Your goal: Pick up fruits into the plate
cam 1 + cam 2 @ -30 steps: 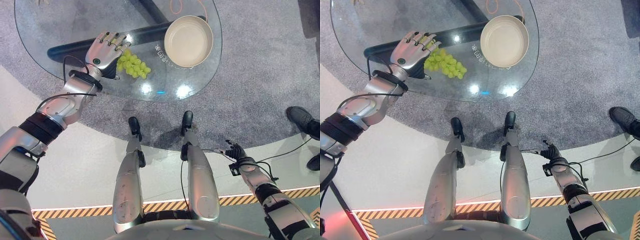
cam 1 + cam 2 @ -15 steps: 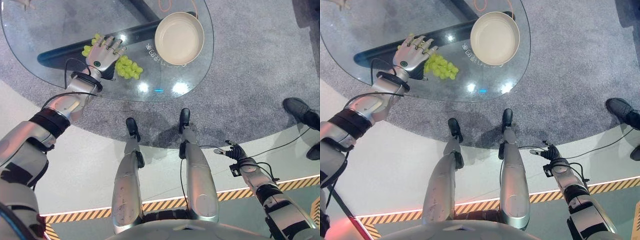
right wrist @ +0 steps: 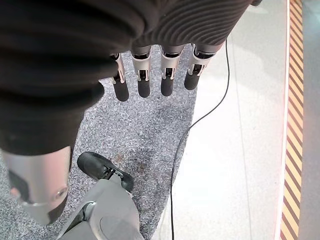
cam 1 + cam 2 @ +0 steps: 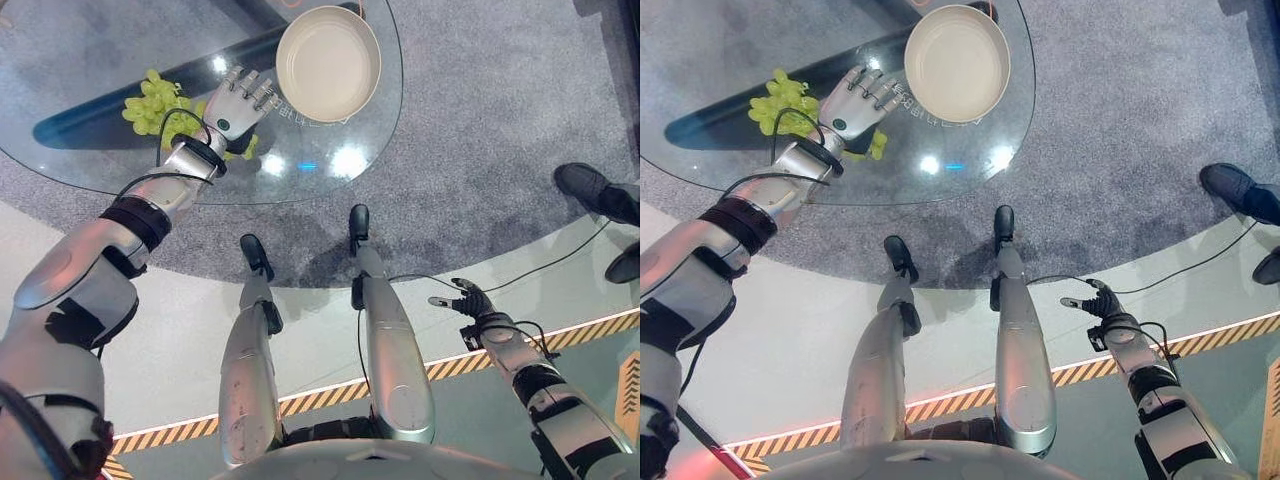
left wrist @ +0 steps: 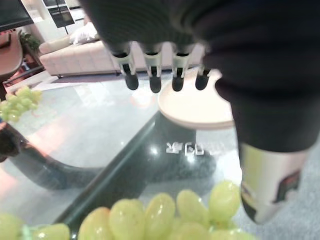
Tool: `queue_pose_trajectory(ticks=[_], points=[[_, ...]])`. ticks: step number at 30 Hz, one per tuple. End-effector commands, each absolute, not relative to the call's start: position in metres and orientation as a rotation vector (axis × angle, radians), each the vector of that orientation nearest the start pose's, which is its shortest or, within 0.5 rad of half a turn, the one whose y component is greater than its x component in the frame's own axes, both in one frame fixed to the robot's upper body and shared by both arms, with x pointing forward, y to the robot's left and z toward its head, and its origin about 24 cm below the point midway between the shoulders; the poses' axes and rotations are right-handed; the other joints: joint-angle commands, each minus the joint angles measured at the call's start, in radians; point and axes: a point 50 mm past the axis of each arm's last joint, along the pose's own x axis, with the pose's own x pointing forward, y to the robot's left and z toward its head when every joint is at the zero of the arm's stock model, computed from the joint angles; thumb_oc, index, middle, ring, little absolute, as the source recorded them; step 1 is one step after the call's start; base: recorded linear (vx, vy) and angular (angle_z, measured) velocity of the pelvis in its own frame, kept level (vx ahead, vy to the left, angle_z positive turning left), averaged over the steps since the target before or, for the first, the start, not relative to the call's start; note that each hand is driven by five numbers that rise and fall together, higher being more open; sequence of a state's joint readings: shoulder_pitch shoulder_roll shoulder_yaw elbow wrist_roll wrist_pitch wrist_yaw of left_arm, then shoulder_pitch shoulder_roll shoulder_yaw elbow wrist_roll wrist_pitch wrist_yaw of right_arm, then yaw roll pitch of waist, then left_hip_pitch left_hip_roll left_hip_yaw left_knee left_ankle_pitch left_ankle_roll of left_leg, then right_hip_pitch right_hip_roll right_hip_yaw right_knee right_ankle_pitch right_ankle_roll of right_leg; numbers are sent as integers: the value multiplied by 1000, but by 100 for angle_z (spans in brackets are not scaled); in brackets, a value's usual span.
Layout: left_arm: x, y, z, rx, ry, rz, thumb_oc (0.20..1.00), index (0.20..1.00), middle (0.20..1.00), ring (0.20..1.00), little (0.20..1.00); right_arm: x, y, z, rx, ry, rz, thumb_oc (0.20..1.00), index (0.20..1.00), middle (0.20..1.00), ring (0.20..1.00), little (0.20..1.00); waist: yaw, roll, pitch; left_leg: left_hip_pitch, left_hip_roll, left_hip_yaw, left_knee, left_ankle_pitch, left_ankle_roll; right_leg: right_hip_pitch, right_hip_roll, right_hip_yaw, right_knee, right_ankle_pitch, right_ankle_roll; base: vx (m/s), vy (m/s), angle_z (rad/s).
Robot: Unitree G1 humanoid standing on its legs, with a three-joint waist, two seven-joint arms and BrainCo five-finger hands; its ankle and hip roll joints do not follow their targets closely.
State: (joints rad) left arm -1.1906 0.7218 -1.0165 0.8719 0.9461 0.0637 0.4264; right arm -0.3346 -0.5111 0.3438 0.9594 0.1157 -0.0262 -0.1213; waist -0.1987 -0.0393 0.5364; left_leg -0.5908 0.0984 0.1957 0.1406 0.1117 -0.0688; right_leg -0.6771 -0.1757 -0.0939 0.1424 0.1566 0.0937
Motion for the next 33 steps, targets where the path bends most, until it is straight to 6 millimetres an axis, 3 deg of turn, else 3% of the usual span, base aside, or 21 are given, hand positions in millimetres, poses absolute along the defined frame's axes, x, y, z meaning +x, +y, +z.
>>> queue_pose_trajectory(ticks=[1,8,14,19,25,28,29,30,31,33], points=[[409,216,233,2308,-471,270,1000,1000,1000,1000,1000,257,-297,-43,-649,623,-122,1000,1000,1000,1000,1000,-16,-43,-16,-77,-46,49,146,-163,8,-36,73,-4,84,-88,25,0,0,0],[406,261,227,2350,-89,364,1000,1000,1000,1000,1000,258,-298,-40,-634,603,-137,1000,1000,1000,1000,1000,-27,-71,-16,-97,-41,42,152,-164,6,-51,79,2,73,-69,29,-3,-8,-2],[391,308,198,2333,211,372,1000,1000,1000,1000,1000,260,-299,-38,-626,591,-139,1000,1000,1000,1000,1000,-20,-79,-16,-110,-41,31,150,-159,3,-58,82,-7,73,-69,25,-4,-11,-2],[381,325,177,2321,398,328,1000,1000,1000,1000,1000,264,-297,-34,-623,576,-138,1000,1000,1000,1000,1000,-13,-79,-16,-114,-42,24,142,-155,2,-58,84,-15,75,-78,21,0,0,0],[372,336,163,2393,460,341,1000,1000,1000,1000,1000,270,-300,-27,-629,563,-146,1000,1000,1000,1000,1000,-7,-87,-16,-127,-40,15,149,-153,0,-64,90,-22,89,-89,12,-2,2,-1],[368,341,169,2421,372,418,1000,1000,1000,1000,1000,273,-300,-24,-624,554,-152,1000,1000,1000,1000,1000,-6,-98,-16,-135,-35,11,150,-152,0,-68,95,-21,86,-87,9,-17,-4,-5],[368,342,173,2421,331,444,840,840,840,840,840,274,-301,-24,-622,552,-156,1000,1000,1000,1000,1000,-5,-101,-16,-137,-33,11,149,-151,0,-69,96,-21,85,-87,9,0,0,0],[368,342,176,2403,298,464,325,325,325,325,325,274,-302,-23,-620,550,-160,1000,1000,1000,1000,1000,-5,-104,-16,-138,-32,11,147,-151,0,-70,98,-22,84,-86,9,0,0,0],[367,343,178,2386,276,479,200,200,200,200,200,274,-303,-22,-618,549,-167,1000,1000,1000,1000,1000,-5,-105,-16,-139,-32,12,144,-150,0,-71,99,-21,82,-86,8,0,0,0],[366,345,179,2353,239,496,200,200,200,200,200,273,-304,-22,-618,546,-177,1000,1000,1000,1000,1000,-5,-106,-16,-140,-34,11,142,-151,1,-74,101,-20,81,-84,9,0,0,0]])
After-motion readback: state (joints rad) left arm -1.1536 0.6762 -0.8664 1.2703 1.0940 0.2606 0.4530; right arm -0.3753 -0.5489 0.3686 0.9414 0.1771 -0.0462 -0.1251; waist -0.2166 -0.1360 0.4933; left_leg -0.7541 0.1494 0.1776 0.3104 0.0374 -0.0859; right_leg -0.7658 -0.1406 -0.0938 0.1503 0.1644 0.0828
